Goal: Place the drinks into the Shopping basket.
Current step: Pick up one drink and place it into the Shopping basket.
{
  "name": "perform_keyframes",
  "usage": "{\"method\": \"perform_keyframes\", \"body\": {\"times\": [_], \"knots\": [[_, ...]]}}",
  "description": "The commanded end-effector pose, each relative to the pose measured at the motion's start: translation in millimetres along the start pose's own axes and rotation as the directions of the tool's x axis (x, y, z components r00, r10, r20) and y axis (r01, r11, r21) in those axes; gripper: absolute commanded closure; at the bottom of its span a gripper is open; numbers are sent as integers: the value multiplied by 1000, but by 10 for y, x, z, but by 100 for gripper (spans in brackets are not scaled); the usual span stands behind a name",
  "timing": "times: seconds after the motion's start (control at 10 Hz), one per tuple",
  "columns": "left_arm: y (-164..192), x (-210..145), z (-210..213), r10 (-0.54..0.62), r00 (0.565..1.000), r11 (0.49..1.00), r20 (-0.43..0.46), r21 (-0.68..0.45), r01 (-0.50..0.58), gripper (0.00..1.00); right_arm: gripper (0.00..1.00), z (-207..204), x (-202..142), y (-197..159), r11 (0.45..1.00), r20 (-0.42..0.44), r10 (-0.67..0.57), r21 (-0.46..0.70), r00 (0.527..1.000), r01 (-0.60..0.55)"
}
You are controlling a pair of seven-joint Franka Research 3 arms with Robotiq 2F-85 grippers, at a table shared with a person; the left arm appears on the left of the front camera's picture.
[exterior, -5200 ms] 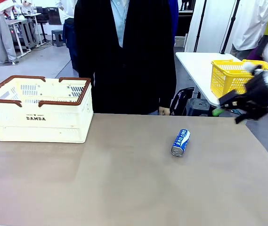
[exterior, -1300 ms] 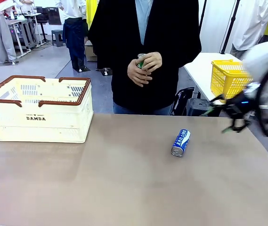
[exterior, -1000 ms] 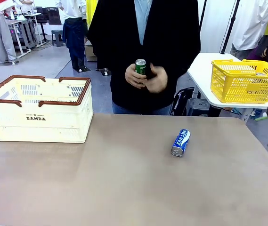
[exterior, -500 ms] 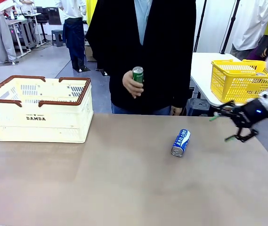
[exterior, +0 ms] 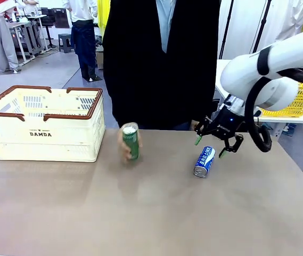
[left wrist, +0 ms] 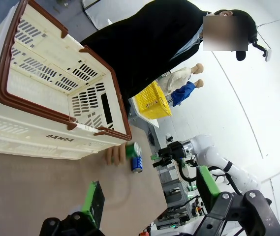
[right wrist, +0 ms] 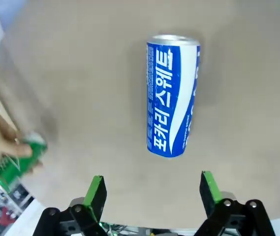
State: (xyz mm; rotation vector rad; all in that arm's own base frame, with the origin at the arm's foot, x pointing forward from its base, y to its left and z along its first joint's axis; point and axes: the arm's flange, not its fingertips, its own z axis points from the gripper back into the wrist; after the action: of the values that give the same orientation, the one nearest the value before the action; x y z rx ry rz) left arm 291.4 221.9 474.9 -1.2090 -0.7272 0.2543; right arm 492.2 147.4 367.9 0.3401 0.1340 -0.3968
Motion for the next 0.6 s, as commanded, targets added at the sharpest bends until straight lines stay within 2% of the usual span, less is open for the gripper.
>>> {"method": "perform_keyframes", "body": {"times": [0.0,0.2,0.3,0.4,0.5], "knots": [[-13,0,18,6,1000,1000,-6,-5,-6,0,0,379,134,-277,998,16,-34,57,999,33],[-13,0,18,6,1000,1000,-6,-5,-6,0,0,745,193,-1134,973,8,-151,179,989,147],[-13,0,18,6,1000,1000,-6,-5,-6,0,0,750,193,-1396,963,3,-195,192,981,190],[-13,0,18,6,1000,1000,-6,-5,-6,0,0,692,180,-1405,963,13,-196,189,981,190],[-13,0,18,6,1000,1000,-6,-5,-6,0,0,591,190,-1210,970,38,-187,166,982,179]]}}
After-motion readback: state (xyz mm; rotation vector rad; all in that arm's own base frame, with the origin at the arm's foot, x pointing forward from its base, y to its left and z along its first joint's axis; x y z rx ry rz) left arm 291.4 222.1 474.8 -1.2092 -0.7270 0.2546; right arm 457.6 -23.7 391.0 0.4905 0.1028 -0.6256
